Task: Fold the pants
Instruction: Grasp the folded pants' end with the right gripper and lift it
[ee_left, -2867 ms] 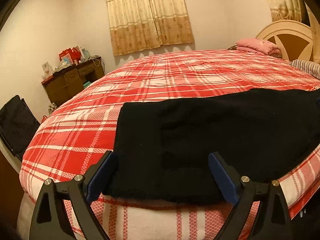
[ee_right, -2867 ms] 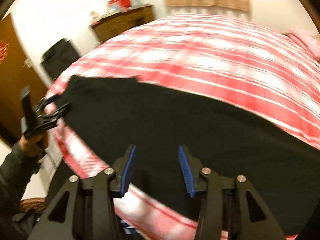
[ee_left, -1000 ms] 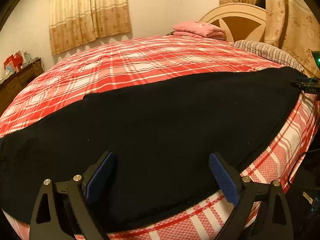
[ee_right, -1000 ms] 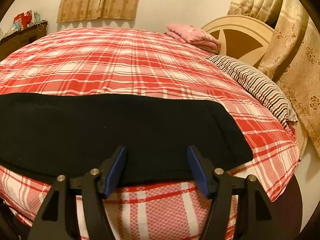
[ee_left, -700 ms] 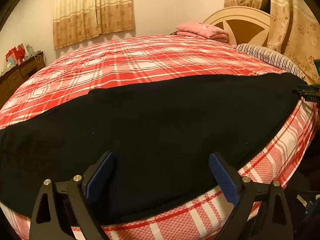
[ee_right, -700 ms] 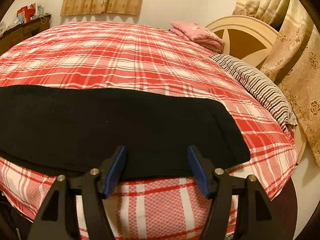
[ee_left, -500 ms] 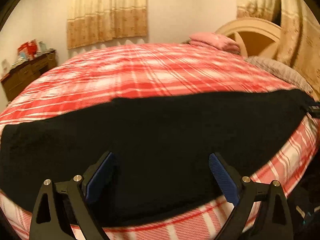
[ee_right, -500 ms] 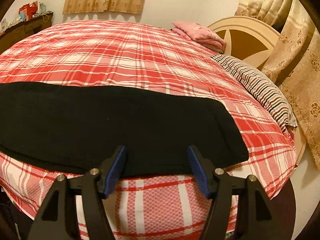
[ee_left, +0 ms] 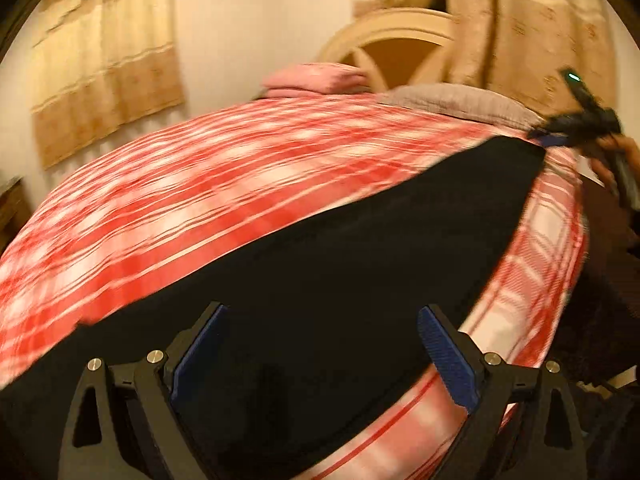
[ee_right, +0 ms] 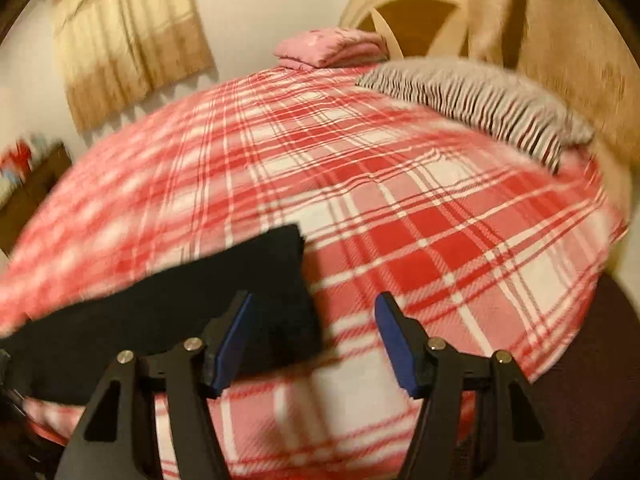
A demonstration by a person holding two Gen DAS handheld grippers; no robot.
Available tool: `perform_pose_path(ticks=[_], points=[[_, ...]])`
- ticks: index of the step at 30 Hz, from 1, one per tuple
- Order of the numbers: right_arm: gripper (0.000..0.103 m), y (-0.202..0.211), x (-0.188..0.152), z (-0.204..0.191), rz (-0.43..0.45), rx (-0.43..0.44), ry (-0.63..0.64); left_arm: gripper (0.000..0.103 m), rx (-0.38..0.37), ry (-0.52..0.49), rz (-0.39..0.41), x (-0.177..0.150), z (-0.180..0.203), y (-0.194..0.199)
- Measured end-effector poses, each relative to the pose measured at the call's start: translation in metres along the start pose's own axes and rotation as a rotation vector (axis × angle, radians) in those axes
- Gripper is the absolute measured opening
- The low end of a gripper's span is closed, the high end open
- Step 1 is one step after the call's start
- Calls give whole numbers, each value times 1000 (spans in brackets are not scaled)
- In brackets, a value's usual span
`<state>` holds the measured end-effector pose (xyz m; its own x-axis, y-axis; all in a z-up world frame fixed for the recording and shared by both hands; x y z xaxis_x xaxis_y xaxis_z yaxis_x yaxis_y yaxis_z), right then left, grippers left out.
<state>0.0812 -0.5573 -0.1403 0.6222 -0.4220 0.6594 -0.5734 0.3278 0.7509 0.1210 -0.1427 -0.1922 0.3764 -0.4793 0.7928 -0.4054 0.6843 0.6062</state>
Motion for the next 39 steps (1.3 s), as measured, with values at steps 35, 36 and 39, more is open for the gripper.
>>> perform_pose_path(ticks=[35, 36, 39], points=[[45, -65, 36, -7, -69, 114, -34, 96, 10, 37, -12, -10, 35, -46], [45, -56, 36, -7, -54, 100, -15, 96, 8, 34, 2, -6, 36, -45], [47, -24, 33, -22, 12, 117, 44, 96, 2, 12, -14, 0, 41, -54]])
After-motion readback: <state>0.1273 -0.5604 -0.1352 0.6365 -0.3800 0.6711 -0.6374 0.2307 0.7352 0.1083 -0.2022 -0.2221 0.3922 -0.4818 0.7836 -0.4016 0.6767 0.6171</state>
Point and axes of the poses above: each gripper's, at about its wrist camera, not at the fingertips, and y roughly against the way its jaws point, z to its right, x to its top, the point moved 6 cm from there along -y, roughly the way its jaws point, and after that the axes turned 10 degrees about -x, right-handed, at the moved point
